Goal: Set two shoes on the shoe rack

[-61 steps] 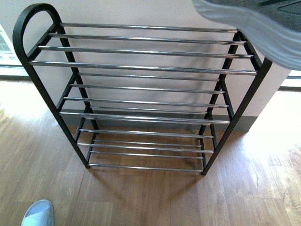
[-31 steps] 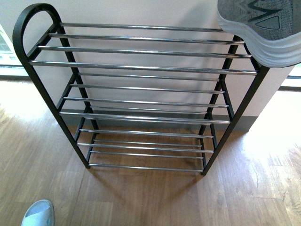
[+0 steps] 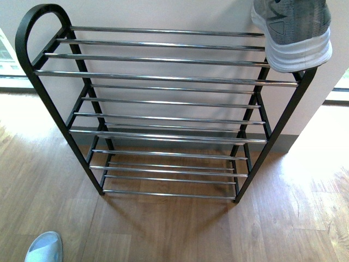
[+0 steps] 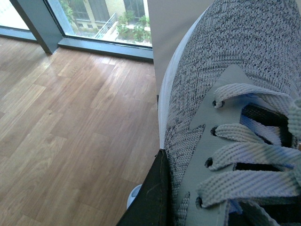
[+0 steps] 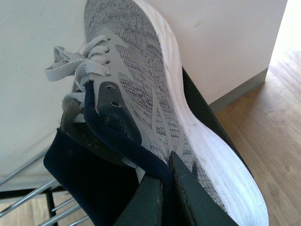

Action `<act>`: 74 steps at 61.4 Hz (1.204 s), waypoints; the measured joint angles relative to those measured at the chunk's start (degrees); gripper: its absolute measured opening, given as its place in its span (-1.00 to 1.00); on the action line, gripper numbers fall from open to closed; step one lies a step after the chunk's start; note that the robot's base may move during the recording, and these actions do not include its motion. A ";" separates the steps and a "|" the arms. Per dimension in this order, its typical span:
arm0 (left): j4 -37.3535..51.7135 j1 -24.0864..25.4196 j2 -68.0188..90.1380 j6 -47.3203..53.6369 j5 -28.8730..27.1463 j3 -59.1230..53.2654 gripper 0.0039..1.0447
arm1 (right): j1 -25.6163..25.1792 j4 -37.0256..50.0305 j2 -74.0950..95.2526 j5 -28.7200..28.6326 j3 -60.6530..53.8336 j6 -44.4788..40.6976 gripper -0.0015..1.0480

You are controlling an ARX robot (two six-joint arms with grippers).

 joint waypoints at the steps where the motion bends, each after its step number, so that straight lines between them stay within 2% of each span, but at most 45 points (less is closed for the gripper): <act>1: 0.00 0.00 0.00 0.00 0.00 0.00 -0.95 | 0.11 0.13 0.02 -0.07 -0.02 0.02 -0.97; 20: 0.02 0.00 0.00 0.00 0.00 0.00 -0.95 | 3.23 1.68 -1.75 -3.80 -0.68 1.57 -0.97; 29: 0.00 0.00 0.00 0.02 0.00 0.00 -0.95 | 3.76 1.84 -1.36 -3.65 -0.68 1.55 -0.97; 58: 0.02 0.00 0.00 0.00 0.02 0.00 -0.95 | -0.31 5.18 5.38 -1.64 -0.15 0.02 -0.96; 74: 0.00 0.00 0.00 0.00 0.00 0.00 -0.95 | -0.79 10.05 2.43 -2.71 -1.36 -4.15 -0.13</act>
